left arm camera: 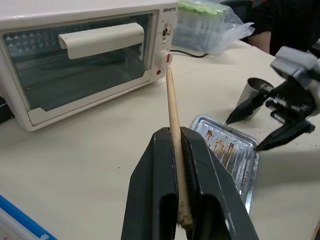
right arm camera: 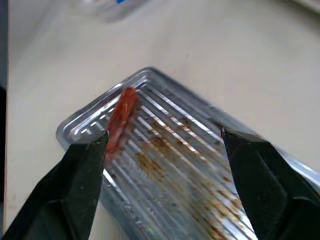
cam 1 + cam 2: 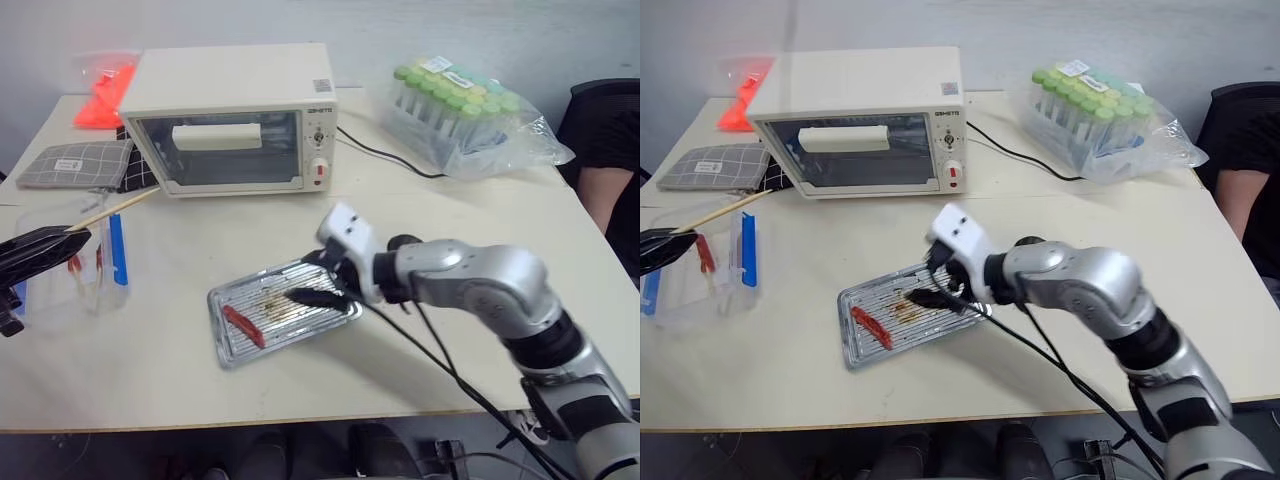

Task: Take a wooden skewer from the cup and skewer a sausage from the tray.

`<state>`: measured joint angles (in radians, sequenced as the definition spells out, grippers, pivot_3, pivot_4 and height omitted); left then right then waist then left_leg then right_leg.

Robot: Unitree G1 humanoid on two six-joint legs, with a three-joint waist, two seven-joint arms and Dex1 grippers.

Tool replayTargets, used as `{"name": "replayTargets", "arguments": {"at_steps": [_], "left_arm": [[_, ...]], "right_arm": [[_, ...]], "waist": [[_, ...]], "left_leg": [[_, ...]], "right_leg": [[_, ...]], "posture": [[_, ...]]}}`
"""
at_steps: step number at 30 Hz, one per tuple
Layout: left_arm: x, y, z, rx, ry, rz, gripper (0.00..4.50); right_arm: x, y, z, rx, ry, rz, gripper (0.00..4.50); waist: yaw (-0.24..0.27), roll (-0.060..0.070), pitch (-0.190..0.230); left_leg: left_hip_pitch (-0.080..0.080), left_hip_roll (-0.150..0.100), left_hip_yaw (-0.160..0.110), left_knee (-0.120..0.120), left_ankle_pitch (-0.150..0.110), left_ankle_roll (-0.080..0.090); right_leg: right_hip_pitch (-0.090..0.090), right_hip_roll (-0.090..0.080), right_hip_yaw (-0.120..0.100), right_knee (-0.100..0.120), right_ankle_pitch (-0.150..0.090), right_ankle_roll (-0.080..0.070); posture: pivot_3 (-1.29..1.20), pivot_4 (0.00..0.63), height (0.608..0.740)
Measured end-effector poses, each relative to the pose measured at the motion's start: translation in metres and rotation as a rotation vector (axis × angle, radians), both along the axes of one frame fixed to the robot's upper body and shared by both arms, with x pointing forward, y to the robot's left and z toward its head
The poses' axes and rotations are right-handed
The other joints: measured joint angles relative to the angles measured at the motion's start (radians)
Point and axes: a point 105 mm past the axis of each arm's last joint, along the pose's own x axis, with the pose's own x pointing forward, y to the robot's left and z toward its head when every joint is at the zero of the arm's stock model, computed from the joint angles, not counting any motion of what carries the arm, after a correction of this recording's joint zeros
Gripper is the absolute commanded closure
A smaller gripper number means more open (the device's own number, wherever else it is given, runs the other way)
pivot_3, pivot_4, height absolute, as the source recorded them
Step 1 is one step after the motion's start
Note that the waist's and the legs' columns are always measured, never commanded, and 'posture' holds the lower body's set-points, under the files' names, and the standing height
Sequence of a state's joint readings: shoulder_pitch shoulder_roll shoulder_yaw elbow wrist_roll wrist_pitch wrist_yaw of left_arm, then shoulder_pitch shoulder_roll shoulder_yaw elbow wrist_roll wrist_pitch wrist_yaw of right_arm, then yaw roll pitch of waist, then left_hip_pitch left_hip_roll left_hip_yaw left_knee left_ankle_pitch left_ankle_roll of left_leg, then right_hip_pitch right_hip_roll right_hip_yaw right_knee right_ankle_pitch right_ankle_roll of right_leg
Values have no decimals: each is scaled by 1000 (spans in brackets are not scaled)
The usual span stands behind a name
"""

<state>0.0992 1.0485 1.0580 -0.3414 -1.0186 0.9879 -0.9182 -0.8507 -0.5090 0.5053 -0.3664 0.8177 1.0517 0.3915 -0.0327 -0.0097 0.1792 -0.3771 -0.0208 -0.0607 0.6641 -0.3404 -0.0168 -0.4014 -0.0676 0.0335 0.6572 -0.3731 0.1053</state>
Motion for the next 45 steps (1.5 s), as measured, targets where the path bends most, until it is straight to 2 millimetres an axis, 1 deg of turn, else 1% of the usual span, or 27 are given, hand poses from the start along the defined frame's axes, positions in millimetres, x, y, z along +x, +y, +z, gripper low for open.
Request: {"name": "replayTargets", "arguments": {"at_steps": [3,6,7,8,12,17,20,24,26,29,32,35,39,45], "left_arm": [[0,0,1,12,6,0,4500],[4,0,8,27,-2,-8,4500],[4,0,9,29,-3,-10,4500],[7,-2,8,29,1,-21,4500],[11,-7,3,29,24,-48,4500],[14,-9,8,37,-12,-55,4500],[17,-10,4,34,-6,-56,4500],[18,-10,1,23,-7,-58,4500],[19,-11,2,26,-17,-60,4500],[21,-12,3,28,-21,-65,4500],[22,-12,2,30,-21,-65,4500],[22,-13,3,31,-24,-67,4500],[23,-13,2,26,-28,-69,4500],[25,-15,-2,21,-21,-81,4500]], "right_arm": [[-2,21,-14,-36,3,35,879],[-2,47,-12,-20,-5,59,879],[-1,52,-12,-17,-12,58,879],[-2,62,-13,-4,-15,65,879],[2,79,-25,-11,-21,54,879],[3,83,-40,-42,-24,56,879],[2,88,-46,-56,-39,67,879],[-5,93,-58,-81,-35,92,879],[-8,97,-59,-83,-45,111,879],[-12,103,-64,-95,-92,142,1430],[-8,104,-66,-103,-143,146,2203],[-3,104,-65,-94,-153,139,2945],[0,98,-67,-98,-149,132,2945],[7,83,-65,-99,-143,105,2945]], "waist": [[-6,0,0],[-15,0,0],[-19,0,0],[-23,0,0],[-30,-1,0],[-40,-1,-1],[-52,-1,-1],[-58,-1,-1],[-58,-1,-1],[-57,-1,-1],[-56,-1,-1],[-55,-2,-1],[-54,-2,-1],[-52,-2,-1]], "left_leg": [[0,0,0,0,0,0],[0,0,0,-1,1,-1],[0,0,0,-2,1,-1],[0,-1,0,-2,1,-1],[0,-1,0,-2,1,-2],[0,-1,0,-2,1,-2],[0,-1,0,-2,1,-2],[0,-2,0,-3,0,-3],[0,-2,0,-2,0,-3],[1,-2,0,-2,0,-3],[2,-2,0,-2,0,-3],[2,-2,0,-2,0,-3],[2,-2,0,-2,0,-3],[2,-2,0,-1,0,-3]], "right_leg": [[-1,0,0,1,0,0],[-4,0,-1,4,0,-1],[-5,0,-1,4,0,-1],[-6,0,-1,5,0,-1],[-7,0,-2,6,1,-1],[-8,0,-3,6,1,-2],[-9,0,-3,8,1,-2],[-12,0,-3,14,1,-2],[-12,0,-3,14,1,-2],[-12,0,-3,13,1,-2],[-12,0,-3,13,1,-2],[-12,0,-3,14,1,-3],[-12,0,-3,14,1,-3],[-12,0,-3,14,1,-3]], "posture": [[0,150,740],[0,150,740],[0,150,740],[0,150,740],[0,150,740],[0,150,740],[0,150,740],[0,150,740],[0,150,740],[0,150,740],[0,150,740],[0,150,740],[0,150,740],[0,150,740]]}}
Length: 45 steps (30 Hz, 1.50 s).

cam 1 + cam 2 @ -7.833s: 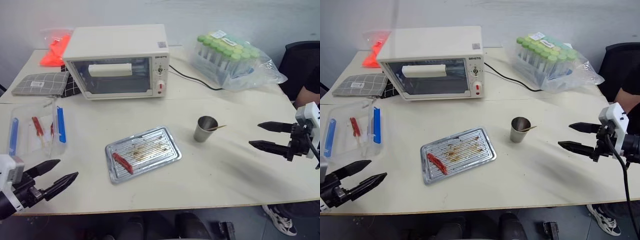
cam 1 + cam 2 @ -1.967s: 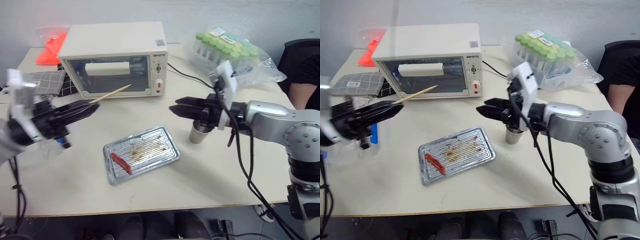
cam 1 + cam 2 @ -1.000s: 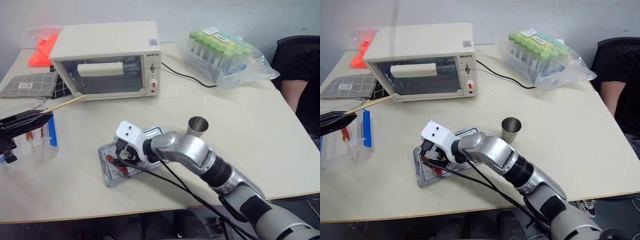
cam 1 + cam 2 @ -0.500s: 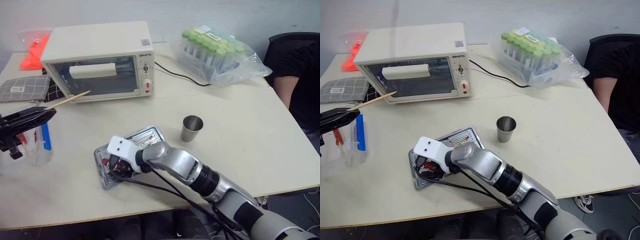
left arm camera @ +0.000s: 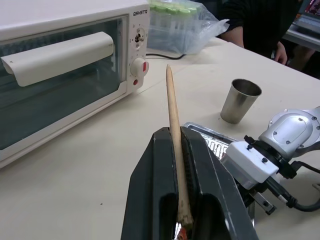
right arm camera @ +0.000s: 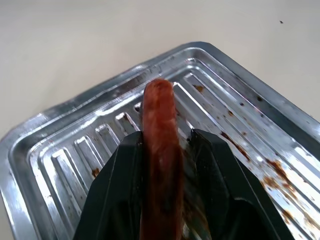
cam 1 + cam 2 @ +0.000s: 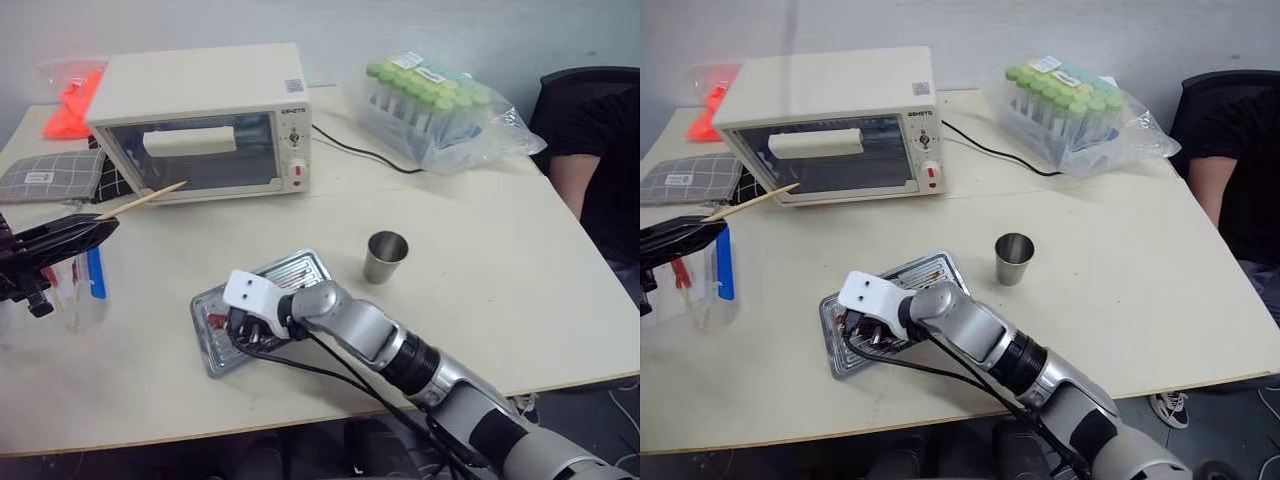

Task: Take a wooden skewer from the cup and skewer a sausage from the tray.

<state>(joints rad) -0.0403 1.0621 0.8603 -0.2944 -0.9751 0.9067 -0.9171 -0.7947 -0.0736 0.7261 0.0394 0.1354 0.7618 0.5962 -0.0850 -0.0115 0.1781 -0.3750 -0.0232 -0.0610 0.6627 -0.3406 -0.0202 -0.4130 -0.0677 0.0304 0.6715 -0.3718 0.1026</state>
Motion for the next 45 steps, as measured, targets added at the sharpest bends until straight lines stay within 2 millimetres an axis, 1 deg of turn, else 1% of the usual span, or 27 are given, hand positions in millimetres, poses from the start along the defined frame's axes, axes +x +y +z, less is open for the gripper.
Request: {"name": "replayTargets", "arguments": {"at_steps": [6,10,13,14,16,20,23,26,27,29,30,31,33,34,35,38,40,41,43,45], "left_arm": [[4,0,2,-12,-14,-8,4500],[7,-1,-1,-13,1,-14,4500],[7,-2,0,-12,-3,-18,4500],[7,-3,0,-12,-7,-18,4500],[8,-3,1,-12,-9,-18,4500],[8,-3,1,-12,-8,-18,4500],[9,-5,-1,-13,1,-28,4500],[11,-9,-6,-14,22,-56,4500],[13,-13,-7,-13,24,-82,4500],[16,-21,-10,-5,38,-141,4500],[18,-25,-11,-2,50,-173,4500],[19,-27,-13,3,59,-191,4500],[21,-34,-14,25,70,-254,4500],[21,-37,-14,34,77,-278,4500],[22,-38,-14,41,81,-296,4500],[22,-47,-15,68,95,-372,4500],[21,-54,-15,80,103,-425,4500],[20,-58,-14,86,106,-461,4500],[17,-66,-14,94,115,-517,4500],[14,-72,-15,105,126,-564,4500]], "right_arm": [[0,-8,-1,5,3,-9,2945],[0,-6,1,13,9,-1,2945],[2,-2,1,23,26,-9,3438],[2,0,1,29,32,-11,3716],[3,0,1,34,41,-11,4111],[2,-4,1,39,66,-1,4116],[-1,-15,0,34,122,7,4116],[1,-36,3,8,166,3,4116],[2,-47,6,-12,186,10,4116],[9,-76,25,-50,186,20,4116],[13,-94,44,-62,167,25,4116],[17,-107,60,-65,144,23,4116],[14,-132,88,-81,123,54,4116],[11,-141,97,-93,125,69,4116],[7,-147,103,-96,132,83,4116],[-3,-159,113,-123,197,135,4116],[-10,-165,127,-133,215,170,4116],[-14,-169,138,-136,211,189,4116],[-17,-175,153,-127,199,200,4116],[-17,-178,157,-127,206,200,4116]], "waist": [[1,0,0],[0,0,0],[-1,0,0],[-1,0,0],[-1,0,0],[0,0,0],[1,0,0],[3,0,0],[7,0,0],[13,0,0],[18,0,0],[22,0,0],[27,0,0],[27,0,0],[25,0,0],[23,1,1],[24,1,1],[27,1,1],[30,1,1],[30,1,1]], "left_leg": [[0,0,0,0,0,0],[0,0,0,0,0,0],[0,0,0,0,0,0],[1,0,0,0,0,0],[1,0,0,0,0,0],[1,0,0,0,0,0],[1,0,0,0,0,0],[1,0,0,1,0,0],[0,-1,0,2,0,0],[-1,-2,-1,2,0,1],[-1,-3,-1,2,0,1],[-1,-2,-1,1,0,1],[-1,-2,-1,0,0,1],[-1,-2,-1,-1,-1,1],[-1,-2,-1,-1,-1,1],[0,-3,-1,-1,-1,2],[0,-3,-1,0,-1,2],[0,-3,-1,0,-1,2],[0,-3,-2,0,-2,3],[0,-3,-2,1,-2,3]], "right_leg": [[0,0,0,0,0,0],[0,0,0,1,0,0],[0,0,0,1,0,0],[0,0,0,2,0,0],[0,0,0,2,0,0],[0,0,0,2,0,0],[0,0,0,2,0,0],[1,0,0,1,0,0],[1,-1,0,0,0,0],[1,-2,0,-1,0,0],[1,-2,-1,-3,0,0],[2,-2,-1,-5,0,0],[2,-2,-1,-6,0,0],[1,-2,-1,-7,0,0],[1,-2,-1,-7,0,0],[-1,-2,0,-7,0,0],[-1,-2,1,-7,0,0],[0,-2,0,-7,0,0],[0,-2,0,-7,0,0],[0,-2,1,-7,0,0]], "posture": [[0,150,740],[0,150,740],[0,150,740],[0,150,740],[0,150,740],[0,150,740],[0,150,740],[0,150,740],[0,150,740],[0,150,740],[0,150,740],[0,150,740],[0,150,740],[0,150,740],[0,150,740],[0,150,740],[0,150,740],[0,150,740],[0,150,740],[0,150,740]]}}
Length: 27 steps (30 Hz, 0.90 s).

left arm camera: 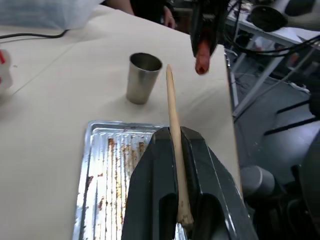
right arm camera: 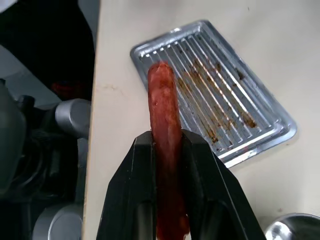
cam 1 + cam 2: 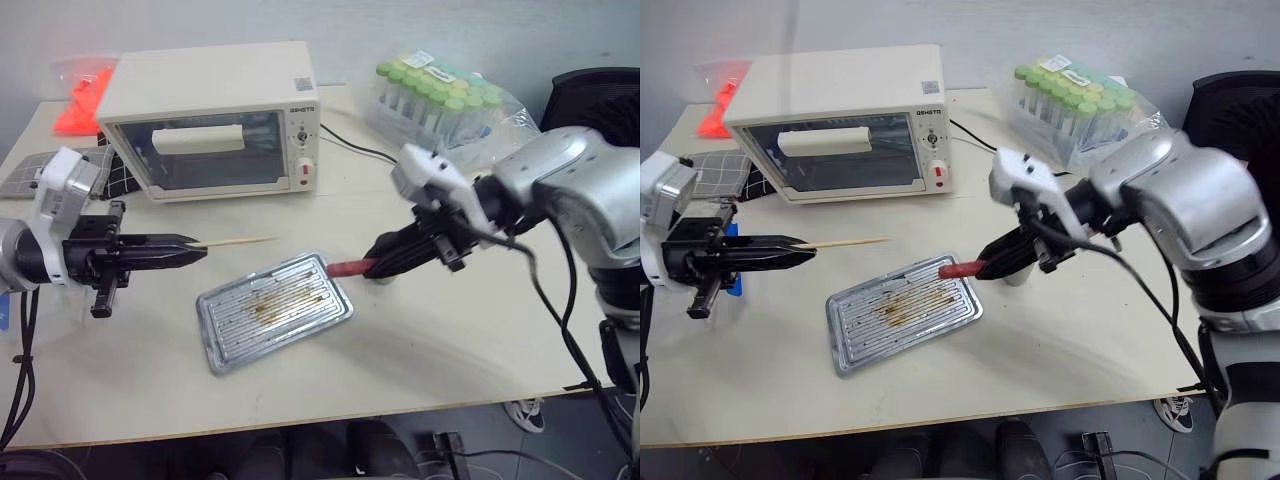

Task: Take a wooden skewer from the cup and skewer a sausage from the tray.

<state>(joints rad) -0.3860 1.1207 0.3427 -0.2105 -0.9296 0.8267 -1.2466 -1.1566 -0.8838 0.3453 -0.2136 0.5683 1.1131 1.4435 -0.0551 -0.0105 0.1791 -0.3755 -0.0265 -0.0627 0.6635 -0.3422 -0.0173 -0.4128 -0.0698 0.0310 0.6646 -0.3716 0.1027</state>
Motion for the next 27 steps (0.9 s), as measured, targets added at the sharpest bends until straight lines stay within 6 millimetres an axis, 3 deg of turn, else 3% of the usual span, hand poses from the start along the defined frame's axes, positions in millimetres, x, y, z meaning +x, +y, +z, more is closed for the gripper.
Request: {"name": "replayTargets", "arguments": {"at_steps": [5,11,27], "left_arm": [[-11,-17,0,33,1,-129,4500],[-7,-30,7,10,-35,-167,4500],[2,-28,7,8,-28,-144,4500]], "right_arm": [[0,-1,3,12,52,-19,4116],[-3,0,3,16,62,-22,4116],[-10,3,8,54,82,-29,4116]], "waist": [[2,0,0],[6,0,0],[6,0,0]], "left_leg": [[-1,0,0,1,0,0],[-1,-1,0,2,0,0],[-1,-1,0,2,0,0]], "right_leg": [[-1,0,0,1,0,0],[-1,0,0,2,0,0],[-1,0,0,3,0,0]], "posture": [[0,150,740],[0,150,740],[0,150,740]]}}
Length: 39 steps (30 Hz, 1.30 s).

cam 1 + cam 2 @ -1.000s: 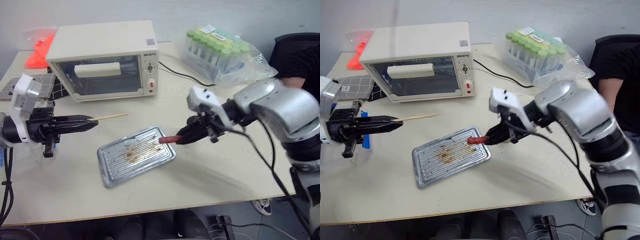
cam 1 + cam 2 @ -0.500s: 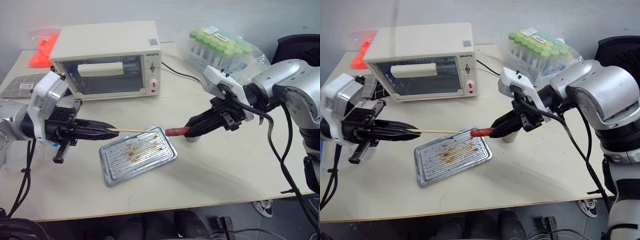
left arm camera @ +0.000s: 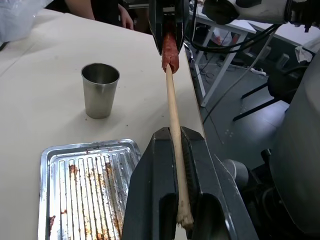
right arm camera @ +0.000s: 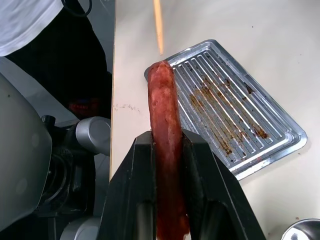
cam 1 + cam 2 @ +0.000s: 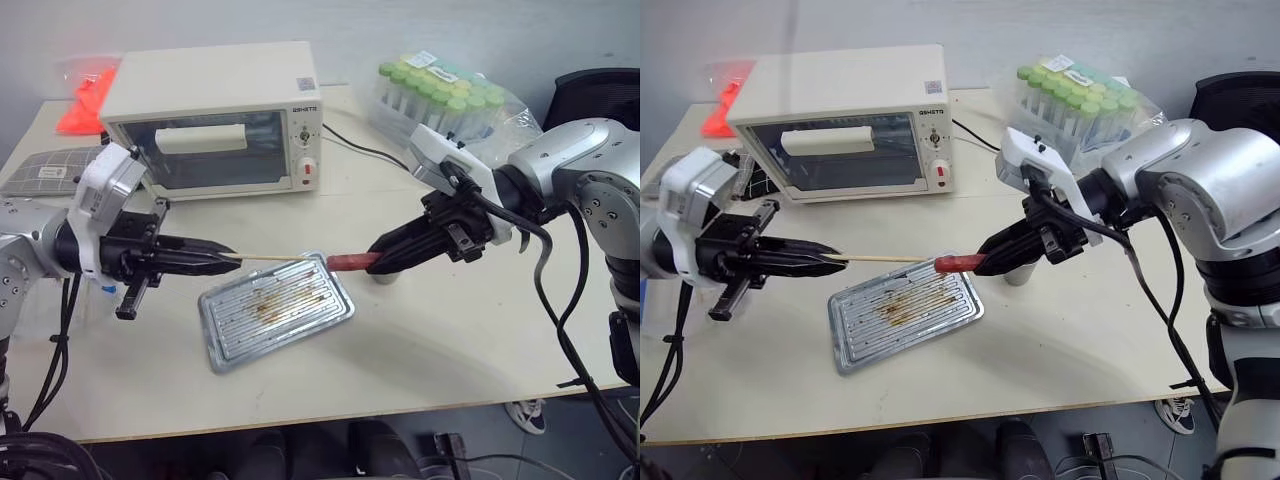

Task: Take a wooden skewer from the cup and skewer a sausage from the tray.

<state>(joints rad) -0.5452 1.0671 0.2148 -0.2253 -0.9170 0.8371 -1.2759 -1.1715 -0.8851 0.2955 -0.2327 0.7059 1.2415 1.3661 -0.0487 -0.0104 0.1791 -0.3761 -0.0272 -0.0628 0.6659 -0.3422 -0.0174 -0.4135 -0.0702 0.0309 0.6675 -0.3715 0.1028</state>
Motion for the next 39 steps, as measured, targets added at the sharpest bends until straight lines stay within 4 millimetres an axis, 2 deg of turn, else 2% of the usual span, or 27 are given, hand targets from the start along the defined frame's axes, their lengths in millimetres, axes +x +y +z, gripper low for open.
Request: {"name": "replayTargets", "arguments": {"at_steps": [33,39], "left_arm": [[4,-1,-6,15,-4,-7,4500],[5,-6,-6,3,-11,-28,4500]], "right_arm": [[3,1,1,13,3,-28,4116],[1,3,6,21,-8,-21,4116]], "waist": [[-1,0,0],[0,0,0]], "left_leg": [[0,0,0,1,0,0],[0,0,0,1,0,0]], "right_leg": [[0,0,0,2,0,0],[0,0,0,3,0,0]], "posture": [[0,150,740],[0,150,740]]}}
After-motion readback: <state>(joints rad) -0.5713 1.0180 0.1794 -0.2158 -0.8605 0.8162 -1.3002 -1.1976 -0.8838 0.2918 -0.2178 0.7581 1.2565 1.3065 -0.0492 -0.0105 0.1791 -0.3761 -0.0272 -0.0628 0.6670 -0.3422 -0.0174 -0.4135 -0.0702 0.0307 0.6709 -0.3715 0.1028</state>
